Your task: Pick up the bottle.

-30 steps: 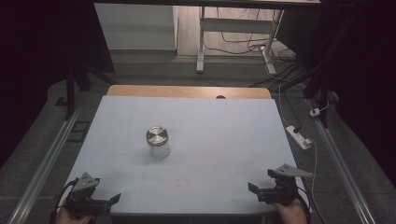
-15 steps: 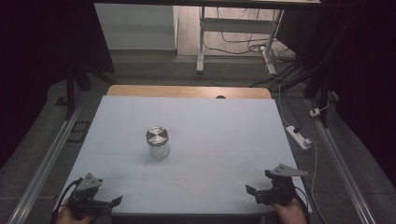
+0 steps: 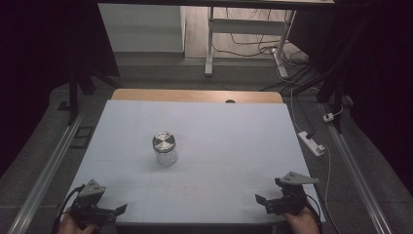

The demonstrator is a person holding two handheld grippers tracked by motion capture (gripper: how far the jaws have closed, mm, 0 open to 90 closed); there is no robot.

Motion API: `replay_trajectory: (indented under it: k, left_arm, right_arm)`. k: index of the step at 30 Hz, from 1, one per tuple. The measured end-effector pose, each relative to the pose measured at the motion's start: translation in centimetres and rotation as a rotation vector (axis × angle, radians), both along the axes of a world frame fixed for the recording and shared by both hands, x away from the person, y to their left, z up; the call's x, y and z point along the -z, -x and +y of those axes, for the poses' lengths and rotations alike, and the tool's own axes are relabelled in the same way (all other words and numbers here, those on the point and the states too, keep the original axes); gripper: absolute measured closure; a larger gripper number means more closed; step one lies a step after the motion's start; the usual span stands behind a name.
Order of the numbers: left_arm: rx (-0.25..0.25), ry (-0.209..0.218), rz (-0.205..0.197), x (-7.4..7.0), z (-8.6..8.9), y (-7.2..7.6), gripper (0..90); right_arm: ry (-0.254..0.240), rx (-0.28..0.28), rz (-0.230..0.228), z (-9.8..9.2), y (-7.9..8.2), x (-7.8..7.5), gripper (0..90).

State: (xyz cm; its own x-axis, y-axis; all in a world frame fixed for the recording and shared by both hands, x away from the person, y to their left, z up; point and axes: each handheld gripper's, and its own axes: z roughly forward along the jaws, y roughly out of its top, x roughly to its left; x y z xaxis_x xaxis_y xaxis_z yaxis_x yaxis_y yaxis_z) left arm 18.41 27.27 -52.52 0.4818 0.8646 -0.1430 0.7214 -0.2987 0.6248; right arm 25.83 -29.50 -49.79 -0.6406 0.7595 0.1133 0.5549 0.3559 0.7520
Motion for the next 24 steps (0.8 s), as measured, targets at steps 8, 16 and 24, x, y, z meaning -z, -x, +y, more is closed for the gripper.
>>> replay_trajectory:
  k: [8, 16, 24]
  left_arm:
    - [0.011, 0.012, -0.032, -0.3, -0.1, -0.2, 0.0]
    - [0.039, 0.021, -0.043, -0.5, -0.5, -0.6, 0.0]
    - [0.067, 0.057, -0.057, -0.7, -0.7, -1.1, 0.5]
  right_arm:
    - [0.004, -0.006, -0.002, 0.0, 0.0, 0.0, 0.0]
    - [0.011, -0.011, -0.006, 0.1, 0.1, 0.0, 0.0]
    - [0.014, -0.01, -0.007, 0.1, 0.1, 0.0, 0.0]
